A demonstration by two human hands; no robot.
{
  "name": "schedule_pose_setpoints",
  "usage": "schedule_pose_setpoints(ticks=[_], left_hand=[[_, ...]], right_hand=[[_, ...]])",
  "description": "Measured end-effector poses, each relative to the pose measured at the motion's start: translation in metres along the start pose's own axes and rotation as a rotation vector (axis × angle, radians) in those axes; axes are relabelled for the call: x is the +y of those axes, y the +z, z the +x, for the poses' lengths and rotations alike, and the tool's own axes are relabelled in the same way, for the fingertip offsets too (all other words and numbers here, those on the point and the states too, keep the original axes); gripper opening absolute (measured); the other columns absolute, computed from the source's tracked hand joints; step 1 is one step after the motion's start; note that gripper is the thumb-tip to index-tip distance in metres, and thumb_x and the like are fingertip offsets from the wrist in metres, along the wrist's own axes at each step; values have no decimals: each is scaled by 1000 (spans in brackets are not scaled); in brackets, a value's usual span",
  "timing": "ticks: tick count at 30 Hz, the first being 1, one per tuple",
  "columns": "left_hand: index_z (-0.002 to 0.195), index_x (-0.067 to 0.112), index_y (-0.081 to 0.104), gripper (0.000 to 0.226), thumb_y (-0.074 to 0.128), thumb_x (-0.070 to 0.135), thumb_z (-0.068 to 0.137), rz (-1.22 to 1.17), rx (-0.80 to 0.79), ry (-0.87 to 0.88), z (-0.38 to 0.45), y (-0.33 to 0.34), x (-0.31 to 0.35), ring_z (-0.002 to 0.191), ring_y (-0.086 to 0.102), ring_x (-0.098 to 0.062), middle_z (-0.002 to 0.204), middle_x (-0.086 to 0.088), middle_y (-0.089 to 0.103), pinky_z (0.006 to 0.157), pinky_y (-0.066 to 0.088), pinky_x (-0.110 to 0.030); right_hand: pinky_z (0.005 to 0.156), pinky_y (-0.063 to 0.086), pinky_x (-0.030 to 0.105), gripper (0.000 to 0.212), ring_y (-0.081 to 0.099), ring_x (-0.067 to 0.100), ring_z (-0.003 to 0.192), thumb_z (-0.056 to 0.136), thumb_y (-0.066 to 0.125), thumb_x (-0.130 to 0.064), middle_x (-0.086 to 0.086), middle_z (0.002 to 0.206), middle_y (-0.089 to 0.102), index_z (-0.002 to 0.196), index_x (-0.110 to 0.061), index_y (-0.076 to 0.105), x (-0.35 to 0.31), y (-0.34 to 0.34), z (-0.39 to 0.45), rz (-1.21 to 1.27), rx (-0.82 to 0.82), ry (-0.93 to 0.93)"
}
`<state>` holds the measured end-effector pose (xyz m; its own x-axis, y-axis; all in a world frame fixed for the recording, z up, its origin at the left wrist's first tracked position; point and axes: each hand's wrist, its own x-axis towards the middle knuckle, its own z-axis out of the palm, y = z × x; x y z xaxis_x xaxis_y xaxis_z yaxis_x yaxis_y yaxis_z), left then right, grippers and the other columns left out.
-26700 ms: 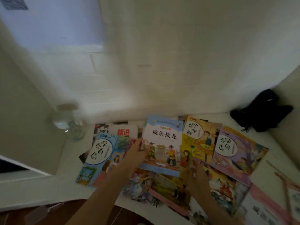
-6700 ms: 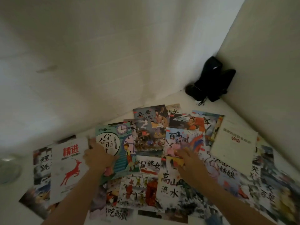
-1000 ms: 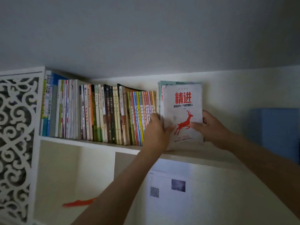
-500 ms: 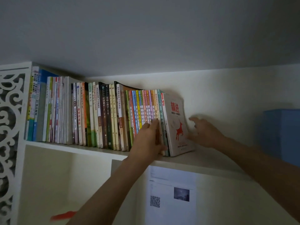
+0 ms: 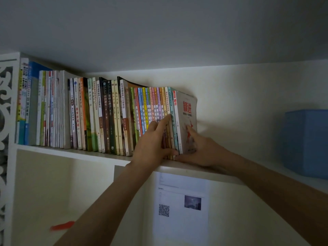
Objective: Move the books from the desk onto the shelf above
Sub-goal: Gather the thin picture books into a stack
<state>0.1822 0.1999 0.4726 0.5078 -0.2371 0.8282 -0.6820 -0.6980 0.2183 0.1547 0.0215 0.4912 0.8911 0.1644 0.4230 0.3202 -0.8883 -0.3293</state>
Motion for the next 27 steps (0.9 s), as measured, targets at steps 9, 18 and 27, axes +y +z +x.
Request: schedule_pose_setpoints(ticks=[9,18,27], left_hand=[[116,15,58,37,73,23,83,-126,130,212,-67,-15,29,80,59,-10,99,4,60,69,54,-22],[112,21,62,24,56,26,89,-323,-866,18,-313,155,16,94,61,-15,104,3,61,85,51,-30],[153,16,6,80,54,44,94,-97,-1446,-478,-511,324,-40,145,18,-29,157,-10,18,116,21,-41]], right_hand=[[91,42,9,36,53,0,108,92,61,-32,-9,123,61,126,-20,59,-12,1,-91,-26,316,-317],[83,49,24,18,53,2,86,89,61,-23,-10,101,60,105,-22,68,134,233,-293,86,-121,180],[82,54,33,41,59,20,101,90,54,-31,1,126,53,130,-31,44,254,429,-431,194,-430,826]])
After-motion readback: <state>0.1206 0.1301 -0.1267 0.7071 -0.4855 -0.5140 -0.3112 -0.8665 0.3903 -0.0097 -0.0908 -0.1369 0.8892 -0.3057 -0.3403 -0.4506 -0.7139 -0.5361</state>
